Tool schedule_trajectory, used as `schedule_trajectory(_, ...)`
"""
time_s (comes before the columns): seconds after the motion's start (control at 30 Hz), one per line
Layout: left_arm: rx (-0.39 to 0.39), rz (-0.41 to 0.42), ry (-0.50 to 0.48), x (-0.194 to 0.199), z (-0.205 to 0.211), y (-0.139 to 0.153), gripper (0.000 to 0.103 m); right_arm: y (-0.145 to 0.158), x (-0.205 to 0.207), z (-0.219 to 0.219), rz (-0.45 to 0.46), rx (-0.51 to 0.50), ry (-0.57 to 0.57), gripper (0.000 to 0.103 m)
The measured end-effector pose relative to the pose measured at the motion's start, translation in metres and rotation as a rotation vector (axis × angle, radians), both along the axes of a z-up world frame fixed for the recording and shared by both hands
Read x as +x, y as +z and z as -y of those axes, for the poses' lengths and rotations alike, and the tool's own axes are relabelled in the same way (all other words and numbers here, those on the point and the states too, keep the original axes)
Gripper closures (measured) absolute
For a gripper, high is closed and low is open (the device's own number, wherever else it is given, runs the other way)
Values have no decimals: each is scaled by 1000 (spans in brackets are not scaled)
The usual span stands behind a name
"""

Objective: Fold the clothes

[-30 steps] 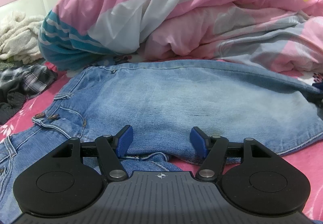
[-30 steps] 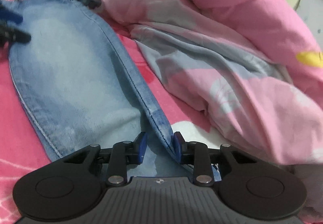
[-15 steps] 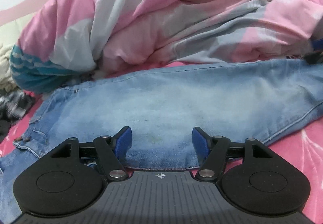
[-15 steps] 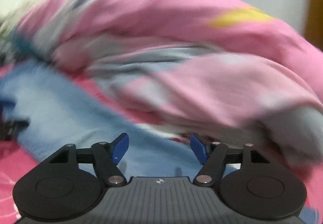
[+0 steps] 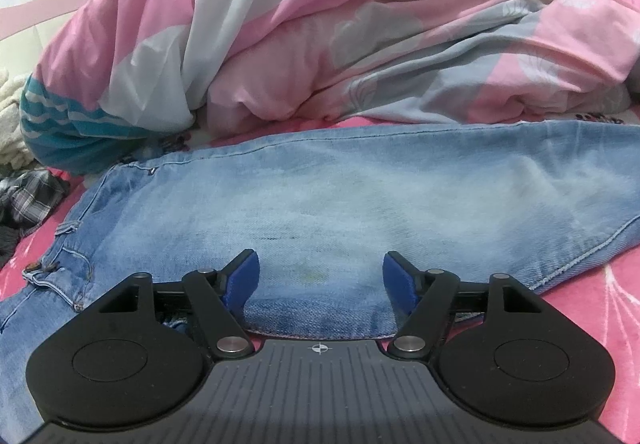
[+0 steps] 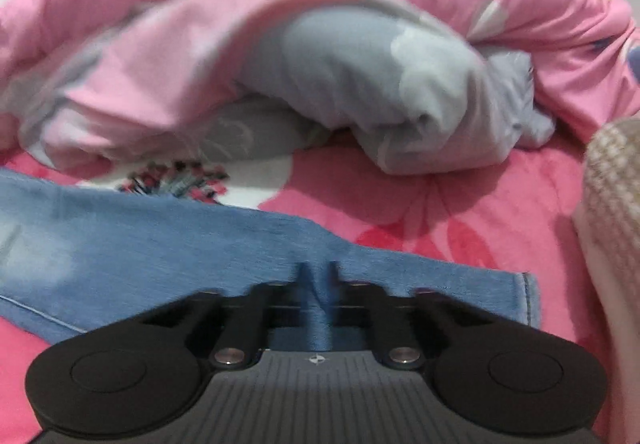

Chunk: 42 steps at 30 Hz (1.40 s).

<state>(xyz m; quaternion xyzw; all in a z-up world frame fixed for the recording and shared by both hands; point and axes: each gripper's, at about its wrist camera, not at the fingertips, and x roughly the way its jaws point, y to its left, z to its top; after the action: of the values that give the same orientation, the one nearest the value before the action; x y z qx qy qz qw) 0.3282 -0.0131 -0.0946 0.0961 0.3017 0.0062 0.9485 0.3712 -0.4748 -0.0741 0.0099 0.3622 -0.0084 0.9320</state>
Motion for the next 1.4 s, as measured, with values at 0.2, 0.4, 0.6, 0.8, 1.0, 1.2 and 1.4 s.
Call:
schedule_trajectory(0.2, -7, -1, 1, 0, -1, 0, 33, 12, -59, -23, 69, -37, 106, 103)
schedule_trajectory(0.4, -4, 0, 2, 1, -1, 0, 33, -8, -107, -50, 2, -106, 215, 103)
schedule_trajectory(0.6, -2, 2, 3, 0, -1, 0, 33, 21, -111, -14, 100, -50, 88, 81)
schedule_trajectory(0.8, -3, 0, 4, 0, -2, -1, 33, 36, -44, 47, 126, -26, -201, 49)
schedule_trajectory(1.0, -4, -2, 3, 1, -2, -1, 33, -4, 33, 87, -163, 40, -329, 48)
schedule_trajectory(1.2, -3, -2, 3, 1, -1, -1, 33, 37, 2, 34, 20, -201, -210, 83)
schedule_trajectory(1.4, -11, -4, 4, 1, -2, -1, 33, 101, -68, -11, 472, -516, -285, 83)
